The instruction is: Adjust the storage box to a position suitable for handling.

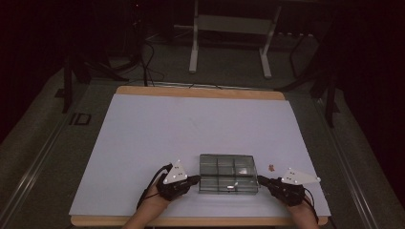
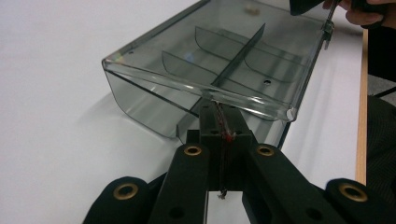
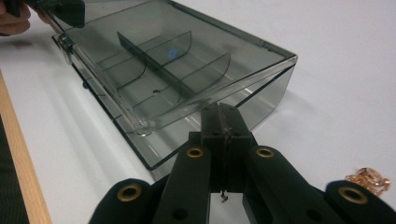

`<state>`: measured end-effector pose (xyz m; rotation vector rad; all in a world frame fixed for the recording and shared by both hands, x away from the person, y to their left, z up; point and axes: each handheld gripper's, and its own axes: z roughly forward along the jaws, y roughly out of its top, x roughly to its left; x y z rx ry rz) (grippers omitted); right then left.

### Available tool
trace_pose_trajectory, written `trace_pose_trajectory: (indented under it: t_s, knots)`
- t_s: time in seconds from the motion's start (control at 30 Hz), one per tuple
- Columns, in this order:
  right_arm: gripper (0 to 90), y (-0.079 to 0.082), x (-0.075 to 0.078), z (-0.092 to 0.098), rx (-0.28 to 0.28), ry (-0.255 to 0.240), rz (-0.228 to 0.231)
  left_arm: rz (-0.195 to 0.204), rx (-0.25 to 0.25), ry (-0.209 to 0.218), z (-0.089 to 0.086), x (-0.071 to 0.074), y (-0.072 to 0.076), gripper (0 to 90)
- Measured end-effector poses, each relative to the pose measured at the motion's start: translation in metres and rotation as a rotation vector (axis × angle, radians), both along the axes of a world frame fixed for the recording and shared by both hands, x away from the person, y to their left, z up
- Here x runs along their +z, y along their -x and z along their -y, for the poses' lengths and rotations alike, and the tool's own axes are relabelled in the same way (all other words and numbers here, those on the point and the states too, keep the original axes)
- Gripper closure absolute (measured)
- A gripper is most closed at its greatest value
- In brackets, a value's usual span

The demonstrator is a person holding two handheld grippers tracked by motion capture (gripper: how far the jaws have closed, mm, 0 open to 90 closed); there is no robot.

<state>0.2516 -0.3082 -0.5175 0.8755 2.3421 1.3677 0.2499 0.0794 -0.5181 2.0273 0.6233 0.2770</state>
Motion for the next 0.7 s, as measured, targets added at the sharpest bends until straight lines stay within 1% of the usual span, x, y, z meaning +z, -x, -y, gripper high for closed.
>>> trace_pose_trajectory:
  t_s: [0.2, 0.3, 0.33, 0.37, 0.4, 0.47, 0.57, 0.7]
  knots:
    - [89.6, -0.002, 0.005, 0.001, -0.005, -0.012, 0.014, 0.013, 0.013, 0.013, -0.002, 0.005, -0.002, 84.8]
    - [88.3, -0.003, 0.007, 0.001, -0.007, -0.012, 0.017, 0.014, 0.02, 0.017, -0.003, 0.007, -0.003, 79.2]
    - [86.1, -0.004, 0.009, 0.0, -0.01, -0.013, 0.023, 0.023, 0.024, 0.017, -0.003, 0.009, -0.004, 76.1]
    - [86.1, -0.004, 0.009, 0.0, -0.01, -0.013, 0.023, 0.023, 0.024, 0.017, -0.003, 0.009, -0.004, 75.1]
    - [82.2, -0.005, 0.01, 0.0, -0.015, -0.015, 0.027, 0.034, 0.028, 0.019, -0.004, 0.012, -0.004, 72.6]
    - [79.6, -0.006, 0.011, 0.0, -0.019, -0.02, 0.03, 0.045, 0.031, 0.017, -0.005, 0.014, -0.005, 68.1]
    - [76.8, -0.007, 0.013, -0.001, -0.023, -0.02, 0.038, 0.053, 0.035, 0.019, -0.005, 0.015, -0.006, 64.9]
    - [74.0, -0.009, 0.016, -0.002, -0.032, -0.022, 0.05, 0.069, 0.035, 0.022, -0.004, 0.018, -0.007, 64.2]
